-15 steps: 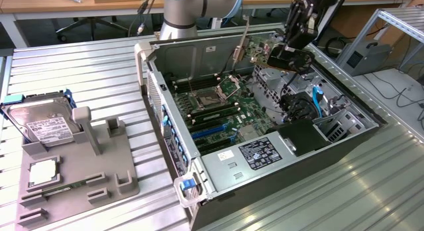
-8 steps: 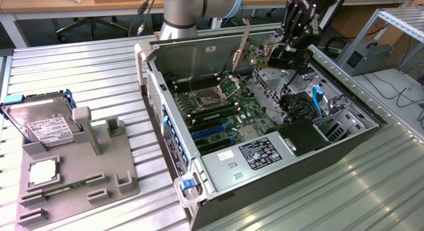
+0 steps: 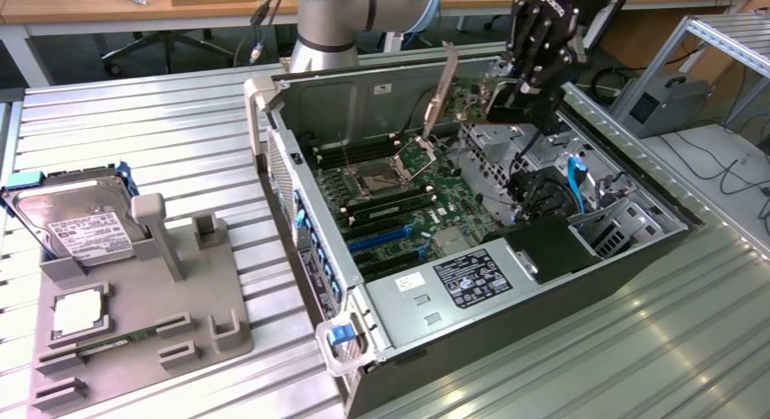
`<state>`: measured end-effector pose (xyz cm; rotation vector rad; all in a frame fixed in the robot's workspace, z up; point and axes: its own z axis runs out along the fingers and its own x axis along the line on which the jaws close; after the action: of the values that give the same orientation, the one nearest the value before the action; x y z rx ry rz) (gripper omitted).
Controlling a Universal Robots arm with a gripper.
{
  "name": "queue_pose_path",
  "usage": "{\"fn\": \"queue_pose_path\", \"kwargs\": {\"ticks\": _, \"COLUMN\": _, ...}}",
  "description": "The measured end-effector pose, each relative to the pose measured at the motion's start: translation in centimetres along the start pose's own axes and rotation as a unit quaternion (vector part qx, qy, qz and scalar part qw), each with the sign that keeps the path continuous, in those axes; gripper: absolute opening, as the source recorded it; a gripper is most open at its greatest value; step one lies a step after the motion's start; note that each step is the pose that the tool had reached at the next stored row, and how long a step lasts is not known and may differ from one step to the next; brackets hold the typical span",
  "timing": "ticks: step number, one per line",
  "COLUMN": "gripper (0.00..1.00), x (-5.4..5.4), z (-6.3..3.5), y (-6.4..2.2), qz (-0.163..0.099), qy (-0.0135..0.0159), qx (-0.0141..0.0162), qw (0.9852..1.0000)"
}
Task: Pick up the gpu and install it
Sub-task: 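Insert the gpu into the slot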
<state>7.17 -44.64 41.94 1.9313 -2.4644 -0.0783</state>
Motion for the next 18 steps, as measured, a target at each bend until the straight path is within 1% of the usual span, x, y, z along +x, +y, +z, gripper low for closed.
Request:
{"fn": "queue_pose_path", "kwargs": {"ticks": 2, "gripper": 0.27, "x": -0.03, "z": 0.0, "y": 0.01, "qz": -0.026, "qy": 0.0012, "qx": -0.0006, "qw": 0.9997}}
{"fn": "queue_pose_path", "kwargs": {"ticks": 3, "gripper": 0.27, "x": -0.05, "z": 0.0, "y": 0.02, "qz": -0.04, "qy": 0.0018, "qx": -0.0009, "qw": 0.9992}}
{"fn": "queue_pose_path", "kwargs": {"ticks": 4, "gripper": 0.27, "x": -0.08, "z": 0.0, "y": 0.02, "qz": -0.056, "qy": 0.0025, "qx": -0.0013, "qw": 0.9984}}
{"fn": "queue_pose_path", "kwargs": {"ticks": 8, "gripper": 0.27, "x": -0.13, "z": 0.0, "y": 0.03, "qz": -0.09, "qy": 0.0041, "qx": -0.0021, "qw": 0.996}}
{"fn": "queue_pose_path", "kwargs": {"ticks": 10, "gripper": 0.27, "x": -0.16, "z": 0.01, "y": 0.04, "qz": -0.107, "qy": 0.0049, "qx": -0.0025, "qw": 0.9943}}
{"fn": "queue_pose_path", "kwargs": {"ticks": 12, "gripper": 0.27, "x": -0.17, "z": 0.01, "y": 0.04, "qz": -0.118, "qy": 0.0053, "qx": -0.0027, "qw": 0.993}}
{"fn": "queue_pose_path", "kwargs": {"ticks": 13, "gripper": 0.27, "x": -0.17, "z": 0.0, "y": 0.04, "qz": -0.121, "qy": 0.0055, "qx": -0.0028, "qw": 0.9927}}
{"fn": "queue_pose_path", "kwargs": {"ticks": 18, "gripper": 0.27, "x": -0.17, "z": 0.01, "y": 0.04, "qz": -0.121, "qy": 0.0055, "qx": -0.0028, "qw": 0.9927}}
